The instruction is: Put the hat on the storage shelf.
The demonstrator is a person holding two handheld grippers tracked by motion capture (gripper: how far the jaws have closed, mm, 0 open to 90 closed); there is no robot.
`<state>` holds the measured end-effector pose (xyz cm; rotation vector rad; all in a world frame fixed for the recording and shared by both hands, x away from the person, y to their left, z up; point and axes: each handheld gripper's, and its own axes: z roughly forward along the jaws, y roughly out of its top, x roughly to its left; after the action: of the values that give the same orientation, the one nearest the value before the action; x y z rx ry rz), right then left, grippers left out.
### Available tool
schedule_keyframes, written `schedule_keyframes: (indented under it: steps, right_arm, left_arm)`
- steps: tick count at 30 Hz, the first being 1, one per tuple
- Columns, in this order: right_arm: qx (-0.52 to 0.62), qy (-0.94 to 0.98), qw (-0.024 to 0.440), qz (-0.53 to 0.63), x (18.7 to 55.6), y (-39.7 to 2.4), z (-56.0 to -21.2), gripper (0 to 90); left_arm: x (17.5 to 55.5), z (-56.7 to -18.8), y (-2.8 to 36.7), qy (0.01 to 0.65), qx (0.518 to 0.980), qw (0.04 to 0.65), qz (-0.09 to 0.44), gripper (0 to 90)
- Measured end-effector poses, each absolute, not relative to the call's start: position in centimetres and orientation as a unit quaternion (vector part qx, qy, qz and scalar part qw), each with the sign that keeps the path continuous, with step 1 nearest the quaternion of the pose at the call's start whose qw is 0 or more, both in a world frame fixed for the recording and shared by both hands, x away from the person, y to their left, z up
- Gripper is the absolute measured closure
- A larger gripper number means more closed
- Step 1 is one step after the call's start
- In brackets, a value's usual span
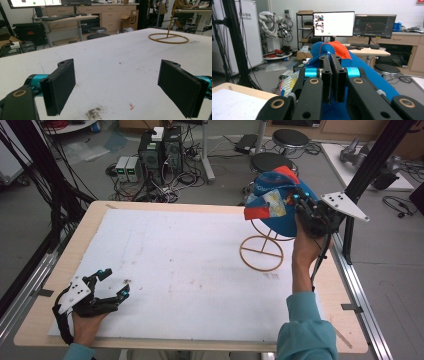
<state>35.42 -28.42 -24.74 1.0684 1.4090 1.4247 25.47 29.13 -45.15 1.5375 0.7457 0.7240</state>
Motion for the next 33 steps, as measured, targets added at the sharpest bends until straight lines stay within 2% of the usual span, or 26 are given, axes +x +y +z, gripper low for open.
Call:
schedule_keyframes:
  steps: [24, 33]
  right_arm:
    - [0.443, 0.587, 0.398, 0.548, 33.0, -32.0, -28.4, 86.7]
    - [0.436, 0.610, 0.397, 0.530, 32.7, -32.3, -29.8, 81.5]
  left_arm:
    - [25.4, -45.1, 29.1, 0.319, 0.666, 0.597, 0.315, 14.8]
    - [25.4, -45.1, 29.1, 0.319, 0.666, 0.597, 0.314, 14.7]
